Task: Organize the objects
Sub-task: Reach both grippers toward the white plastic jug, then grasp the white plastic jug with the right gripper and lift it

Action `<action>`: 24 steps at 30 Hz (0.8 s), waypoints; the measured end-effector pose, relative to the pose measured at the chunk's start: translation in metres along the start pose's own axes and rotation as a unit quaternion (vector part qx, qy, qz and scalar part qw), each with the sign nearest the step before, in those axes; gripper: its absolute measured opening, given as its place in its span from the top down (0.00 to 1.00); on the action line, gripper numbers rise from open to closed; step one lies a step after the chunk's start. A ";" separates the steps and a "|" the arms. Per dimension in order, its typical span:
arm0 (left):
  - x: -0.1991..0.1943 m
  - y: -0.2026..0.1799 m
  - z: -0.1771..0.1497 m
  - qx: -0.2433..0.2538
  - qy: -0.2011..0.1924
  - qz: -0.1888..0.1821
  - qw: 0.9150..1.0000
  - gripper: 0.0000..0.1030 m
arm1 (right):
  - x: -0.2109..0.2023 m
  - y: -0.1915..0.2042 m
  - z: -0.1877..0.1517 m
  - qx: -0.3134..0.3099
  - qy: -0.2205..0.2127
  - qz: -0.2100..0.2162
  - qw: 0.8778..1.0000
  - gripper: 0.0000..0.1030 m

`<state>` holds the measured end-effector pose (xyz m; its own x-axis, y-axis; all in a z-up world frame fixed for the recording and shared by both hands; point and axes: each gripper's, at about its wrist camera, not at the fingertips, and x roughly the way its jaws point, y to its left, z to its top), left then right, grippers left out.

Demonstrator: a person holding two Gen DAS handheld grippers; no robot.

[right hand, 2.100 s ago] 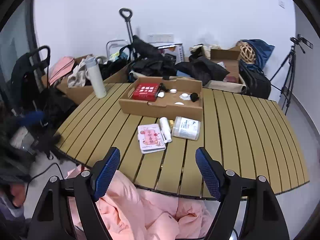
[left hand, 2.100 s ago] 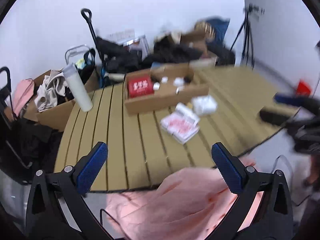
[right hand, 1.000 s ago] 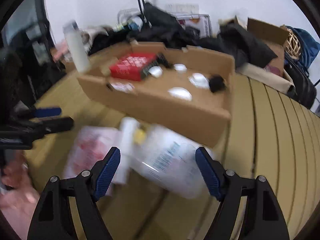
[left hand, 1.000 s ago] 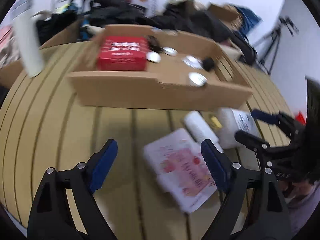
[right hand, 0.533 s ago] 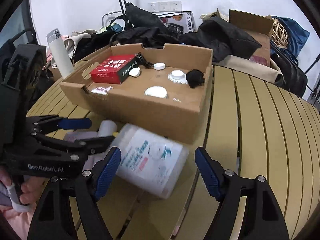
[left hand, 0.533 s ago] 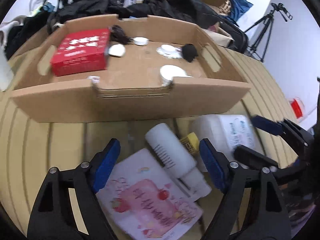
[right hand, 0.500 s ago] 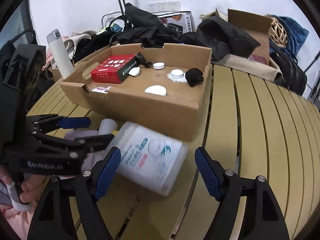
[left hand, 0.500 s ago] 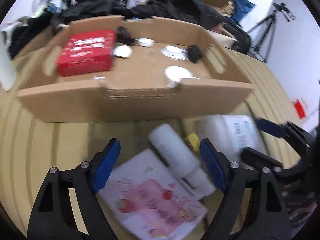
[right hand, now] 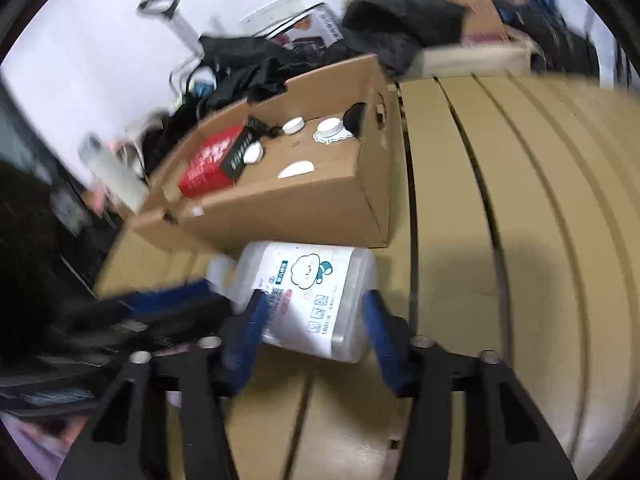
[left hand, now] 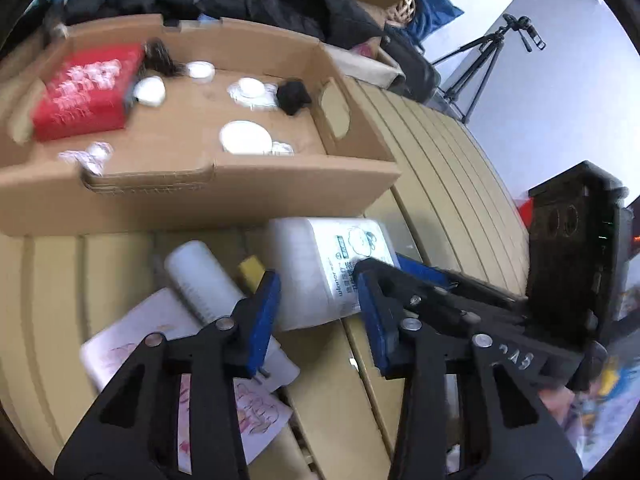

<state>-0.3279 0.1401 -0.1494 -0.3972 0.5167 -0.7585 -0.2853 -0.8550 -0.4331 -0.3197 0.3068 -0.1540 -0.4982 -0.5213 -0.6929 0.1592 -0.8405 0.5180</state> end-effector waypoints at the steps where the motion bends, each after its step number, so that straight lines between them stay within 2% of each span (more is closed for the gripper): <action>1: 0.000 -0.002 0.001 0.006 -0.002 0.003 1.000 0.67 | 0.002 -0.007 0.001 0.022 -0.001 0.016 1.000 0.53; 2: 0.001 -0.004 0.002 0.008 -0.002 0.008 1.000 0.67 | 0.004 -0.016 0.001 0.048 -0.002 0.036 0.998 0.53; 5: 0.001 -0.010 0.004 0.007 -0.001 0.038 0.999 0.64 | 0.006 -0.025 -0.001 0.076 -0.006 0.056 0.995 0.53; 7: -0.005 -0.007 0.000 0.009 -0.008 0.061 0.998 0.34 | 0.005 -0.024 -0.004 0.081 -0.009 0.057 0.995 0.53; 8: -0.004 -0.005 -0.002 0.013 -0.013 0.074 0.997 0.33 | 0.005 -0.022 -0.006 0.081 -0.010 0.055 0.995 0.53; 9: 0.000 -0.003 -0.005 0.021 -0.006 0.078 0.997 0.36 | 0.004 -0.021 -0.007 0.082 -0.012 0.053 0.995 0.53; 11: -0.004 -0.001 -0.008 0.033 -0.019 0.070 0.997 0.42 | 0.003 -0.019 -0.009 0.081 -0.012 0.051 0.995 0.53; 12: -0.006 0.000 -0.008 0.031 -0.021 0.068 0.997 0.50 | 0.004 -0.018 -0.009 0.081 -0.010 0.052 0.995 0.53; 13: -0.006 -0.003 -0.006 0.030 -0.013 0.048 0.998 0.74 | 0.005 -0.017 -0.009 0.080 -0.008 0.051 0.995 0.52; 14: -0.005 -0.005 -0.007 0.025 -0.002 0.042 0.999 0.74 | 0.005 -0.019 -0.008 0.080 -0.005 0.052 0.995 0.52; 16: -0.008 -0.013 -0.008 0.031 -0.009 0.063 0.998 0.75 | 0.005 -0.014 -0.007 0.070 0.012 0.045 0.996 0.51; 17: -0.012 -0.015 -0.010 0.036 -0.014 0.058 0.998 0.75 | 0.003 -0.010 -0.007 0.061 0.017 0.040 0.997 0.52; 21: -0.034 -0.007 -0.012 -0.001 -0.028 -0.019 0.999 0.75 | -0.023 -0.004 -0.004 0.053 -0.010 0.033 0.998 0.67; 24: -0.058 -0.006 -0.005 -0.017 -0.048 -0.056 0.997 0.75 | -0.045 0.007 0.004 0.047 -0.028 0.042 0.998 0.74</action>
<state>-0.2989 0.1145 -0.1051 -0.4458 0.6101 -0.6550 -0.3038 -0.7915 -0.5304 -0.3000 0.3250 -0.1176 -0.5328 -0.5788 -0.6174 0.1241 -0.7751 0.6195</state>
